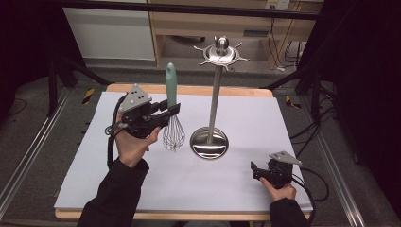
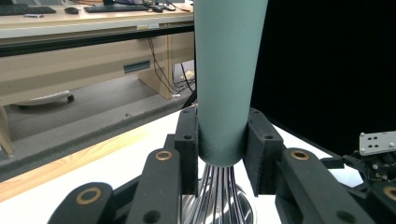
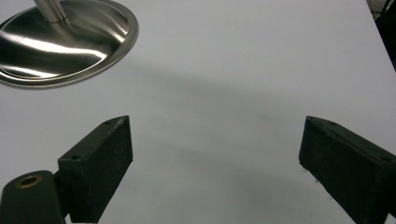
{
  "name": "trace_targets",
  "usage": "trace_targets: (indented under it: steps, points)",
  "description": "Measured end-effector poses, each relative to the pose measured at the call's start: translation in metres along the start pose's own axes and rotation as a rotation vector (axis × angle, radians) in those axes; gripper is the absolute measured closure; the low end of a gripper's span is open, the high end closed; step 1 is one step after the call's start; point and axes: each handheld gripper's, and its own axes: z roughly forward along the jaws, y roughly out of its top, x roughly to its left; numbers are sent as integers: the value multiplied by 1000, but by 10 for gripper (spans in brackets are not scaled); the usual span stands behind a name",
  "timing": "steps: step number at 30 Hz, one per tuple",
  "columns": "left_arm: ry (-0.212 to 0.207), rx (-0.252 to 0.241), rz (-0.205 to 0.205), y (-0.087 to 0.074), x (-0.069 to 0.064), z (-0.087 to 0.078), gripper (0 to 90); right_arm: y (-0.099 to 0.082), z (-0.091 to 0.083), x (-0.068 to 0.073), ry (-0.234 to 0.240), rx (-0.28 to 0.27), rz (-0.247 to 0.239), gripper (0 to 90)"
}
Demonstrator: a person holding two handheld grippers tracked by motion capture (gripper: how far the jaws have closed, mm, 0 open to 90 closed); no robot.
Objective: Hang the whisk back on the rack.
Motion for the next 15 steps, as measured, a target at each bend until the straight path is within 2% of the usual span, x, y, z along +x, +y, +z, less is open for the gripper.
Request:
trace_targets:
  steps: [15]
  points:
    - [-29, 6, 19, 5, -6, 18, 688, 1, 0, 0, 0, -1, 2, 102]
